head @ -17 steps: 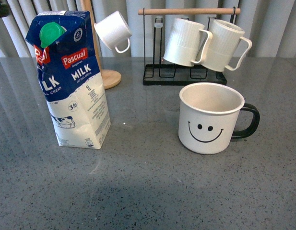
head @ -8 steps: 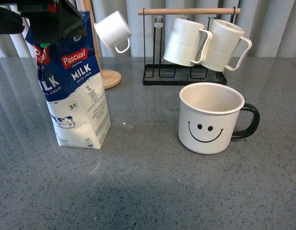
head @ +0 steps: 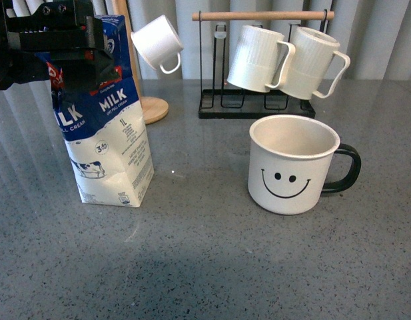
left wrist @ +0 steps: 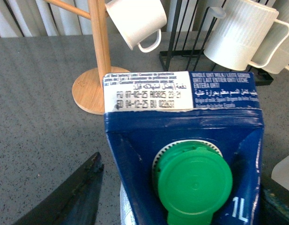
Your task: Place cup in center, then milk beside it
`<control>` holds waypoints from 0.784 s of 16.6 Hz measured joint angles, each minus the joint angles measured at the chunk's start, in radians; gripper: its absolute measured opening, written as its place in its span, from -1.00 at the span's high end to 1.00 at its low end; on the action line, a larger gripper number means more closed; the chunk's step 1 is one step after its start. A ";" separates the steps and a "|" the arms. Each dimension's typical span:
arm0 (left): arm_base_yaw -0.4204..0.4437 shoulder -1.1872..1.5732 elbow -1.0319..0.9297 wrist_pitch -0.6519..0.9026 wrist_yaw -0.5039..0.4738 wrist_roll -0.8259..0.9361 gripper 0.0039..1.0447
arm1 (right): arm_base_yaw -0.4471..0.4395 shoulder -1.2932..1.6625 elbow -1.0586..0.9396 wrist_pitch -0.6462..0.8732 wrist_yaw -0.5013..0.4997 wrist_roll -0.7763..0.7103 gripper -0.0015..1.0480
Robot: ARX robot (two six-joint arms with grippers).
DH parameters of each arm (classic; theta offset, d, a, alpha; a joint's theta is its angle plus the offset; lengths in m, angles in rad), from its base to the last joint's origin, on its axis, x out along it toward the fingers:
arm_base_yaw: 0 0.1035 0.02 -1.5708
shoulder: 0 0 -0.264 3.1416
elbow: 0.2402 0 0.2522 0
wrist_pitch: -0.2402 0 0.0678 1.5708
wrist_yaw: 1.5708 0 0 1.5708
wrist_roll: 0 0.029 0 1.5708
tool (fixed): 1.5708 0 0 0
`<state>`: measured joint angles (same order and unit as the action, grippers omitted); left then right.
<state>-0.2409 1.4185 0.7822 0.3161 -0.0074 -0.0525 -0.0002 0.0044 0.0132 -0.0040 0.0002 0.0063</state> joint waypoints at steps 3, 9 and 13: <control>-0.008 0.000 0.000 0.000 0.000 0.000 -0.15 | 0.000 0.000 0.000 0.000 0.000 0.000 -0.87; -0.035 -0.048 -0.002 -0.024 -0.040 0.000 0.97 | 0.000 0.000 0.000 0.000 0.000 0.000 -0.87; -0.100 -0.119 -0.003 -0.036 -0.116 -0.003 0.97 | 0.000 0.000 0.000 0.000 0.000 0.000 -0.87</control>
<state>-0.3412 1.2991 0.7795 0.2798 -0.1234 -0.0555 -0.0002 0.0044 0.0132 -0.0040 0.0002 0.0063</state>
